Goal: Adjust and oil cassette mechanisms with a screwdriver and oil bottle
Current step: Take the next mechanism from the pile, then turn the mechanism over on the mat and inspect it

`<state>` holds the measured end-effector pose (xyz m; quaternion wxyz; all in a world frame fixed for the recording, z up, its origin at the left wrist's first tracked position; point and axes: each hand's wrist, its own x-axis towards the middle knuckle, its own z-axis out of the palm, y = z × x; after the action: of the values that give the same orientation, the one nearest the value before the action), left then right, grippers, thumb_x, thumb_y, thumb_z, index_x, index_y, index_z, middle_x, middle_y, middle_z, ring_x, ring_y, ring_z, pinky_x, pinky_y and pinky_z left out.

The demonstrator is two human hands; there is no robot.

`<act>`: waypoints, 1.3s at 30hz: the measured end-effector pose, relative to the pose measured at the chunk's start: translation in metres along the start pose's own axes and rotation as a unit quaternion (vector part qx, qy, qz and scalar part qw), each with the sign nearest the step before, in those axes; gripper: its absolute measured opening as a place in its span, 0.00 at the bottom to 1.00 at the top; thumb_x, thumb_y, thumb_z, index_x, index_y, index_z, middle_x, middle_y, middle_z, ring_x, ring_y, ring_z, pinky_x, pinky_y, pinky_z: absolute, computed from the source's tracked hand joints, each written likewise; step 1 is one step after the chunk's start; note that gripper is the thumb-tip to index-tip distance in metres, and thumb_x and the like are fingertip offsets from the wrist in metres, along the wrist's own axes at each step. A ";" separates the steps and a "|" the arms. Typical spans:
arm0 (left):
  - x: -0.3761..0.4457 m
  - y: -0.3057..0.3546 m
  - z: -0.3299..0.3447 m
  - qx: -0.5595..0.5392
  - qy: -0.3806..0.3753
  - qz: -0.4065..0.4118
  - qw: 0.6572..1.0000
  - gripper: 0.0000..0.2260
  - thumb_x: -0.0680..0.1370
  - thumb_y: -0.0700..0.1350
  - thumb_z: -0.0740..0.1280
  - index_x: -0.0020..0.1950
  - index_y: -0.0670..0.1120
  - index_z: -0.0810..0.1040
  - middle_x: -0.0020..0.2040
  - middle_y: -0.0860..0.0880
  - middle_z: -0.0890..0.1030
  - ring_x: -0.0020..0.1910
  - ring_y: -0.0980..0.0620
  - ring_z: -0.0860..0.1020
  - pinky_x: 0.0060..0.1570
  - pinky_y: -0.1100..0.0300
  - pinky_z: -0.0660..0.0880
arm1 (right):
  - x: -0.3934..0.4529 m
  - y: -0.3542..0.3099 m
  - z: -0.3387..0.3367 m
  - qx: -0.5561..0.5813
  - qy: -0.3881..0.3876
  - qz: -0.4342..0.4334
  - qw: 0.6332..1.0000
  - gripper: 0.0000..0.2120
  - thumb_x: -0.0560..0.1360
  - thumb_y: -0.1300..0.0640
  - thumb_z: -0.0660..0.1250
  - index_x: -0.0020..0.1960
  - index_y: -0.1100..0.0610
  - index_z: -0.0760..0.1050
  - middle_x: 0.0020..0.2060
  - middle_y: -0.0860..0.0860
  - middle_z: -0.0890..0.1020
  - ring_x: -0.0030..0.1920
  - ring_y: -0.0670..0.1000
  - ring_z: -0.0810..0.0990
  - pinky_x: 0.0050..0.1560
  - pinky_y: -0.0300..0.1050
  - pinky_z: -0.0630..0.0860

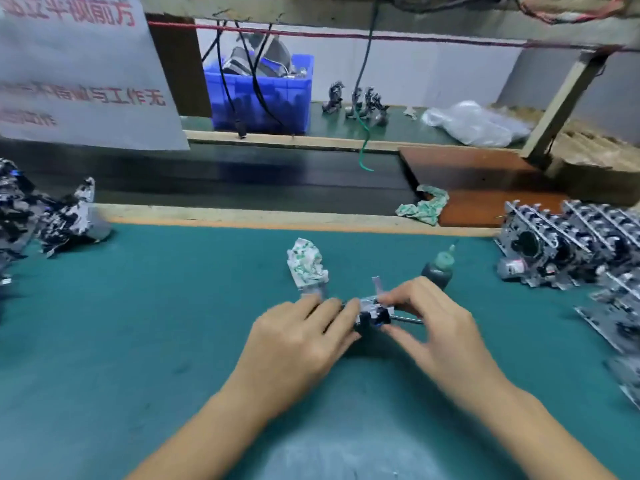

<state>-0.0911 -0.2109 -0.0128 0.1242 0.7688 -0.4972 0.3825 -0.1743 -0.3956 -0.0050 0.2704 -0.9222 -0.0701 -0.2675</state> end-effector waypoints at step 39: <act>-0.020 0.014 0.029 -0.404 -0.286 -0.179 0.850 0.42 0.59 0.66 0.75 0.66 0.63 0.57 0.67 0.68 0.60 0.67 0.67 0.60 0.66 0.72 0.54 | -0.063 0.029 -0.017 0.069 -0.073 0.143 0.985 0.15 0.73 0.40 0.61 0.58 0.40 0.67 0.56 0.35 0.71 0.59 0.40 0.70 0.59 0.30 0.64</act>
<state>-0.0936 -0.2205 -0.0490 0.3419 0.8019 -0.4755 -0.1177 -0.2274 -0.4281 -0.0402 0.3629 -0.9190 0.0251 -0.1521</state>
